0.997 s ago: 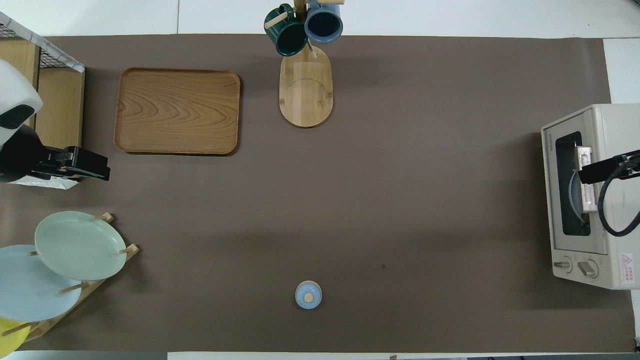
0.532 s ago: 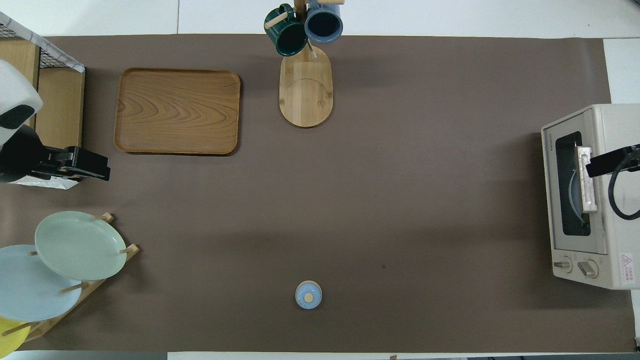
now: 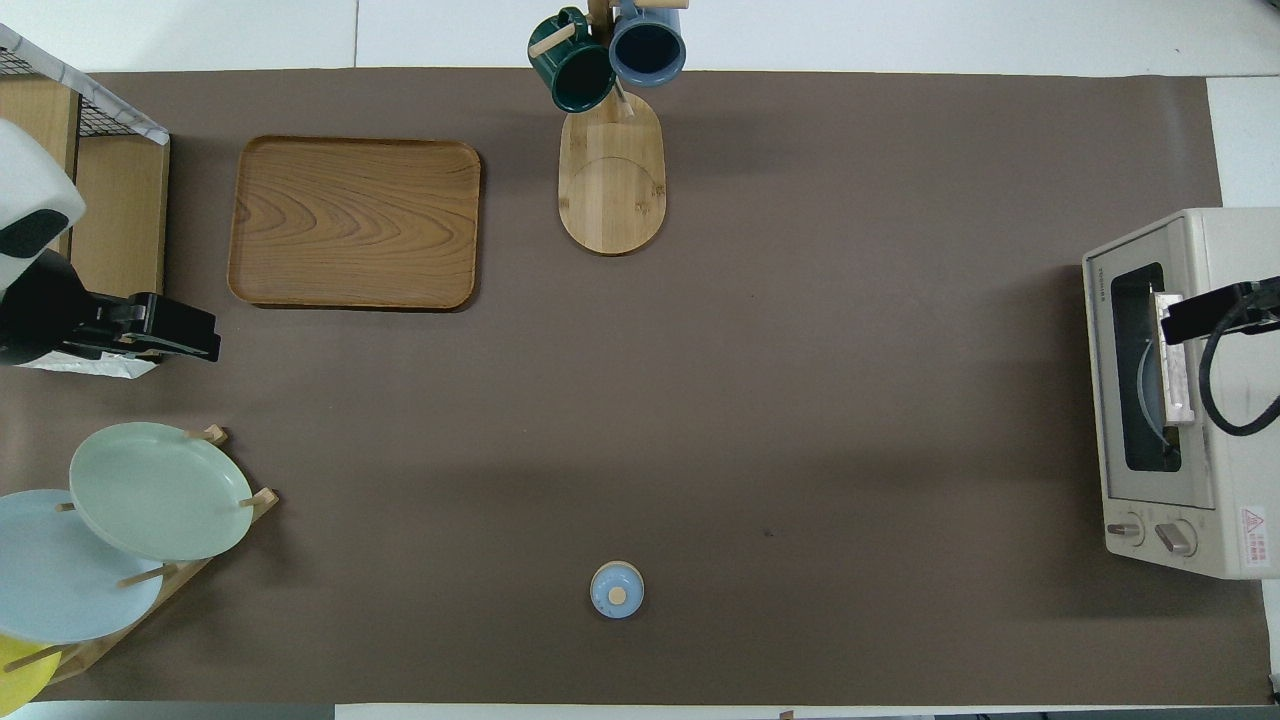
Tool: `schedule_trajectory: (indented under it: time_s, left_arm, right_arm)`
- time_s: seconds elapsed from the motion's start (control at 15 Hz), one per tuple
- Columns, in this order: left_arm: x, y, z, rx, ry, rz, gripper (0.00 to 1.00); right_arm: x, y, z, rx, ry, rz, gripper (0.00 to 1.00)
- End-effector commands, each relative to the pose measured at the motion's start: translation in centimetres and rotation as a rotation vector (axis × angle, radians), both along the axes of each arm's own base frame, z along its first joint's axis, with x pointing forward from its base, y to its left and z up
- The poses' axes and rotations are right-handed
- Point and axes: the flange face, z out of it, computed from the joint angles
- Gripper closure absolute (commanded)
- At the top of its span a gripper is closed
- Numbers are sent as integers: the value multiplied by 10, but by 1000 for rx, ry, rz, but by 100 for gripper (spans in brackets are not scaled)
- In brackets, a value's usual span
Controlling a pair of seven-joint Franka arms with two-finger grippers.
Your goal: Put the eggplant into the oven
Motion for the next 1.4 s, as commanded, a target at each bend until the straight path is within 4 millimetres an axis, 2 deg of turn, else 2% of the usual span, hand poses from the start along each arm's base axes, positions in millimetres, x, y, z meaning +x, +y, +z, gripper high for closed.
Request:
schedule_trajectory:
  time_s: [0.0,1.33]
  left_arm:
    - [-2,4,4,10,-6,10,0]
    - [-2,4,4,10,-6,11,0]
  right_arm:
    - [0,-8,2,27,-7,-29,0]
    - [-10,16,6,43,36,-11,0]
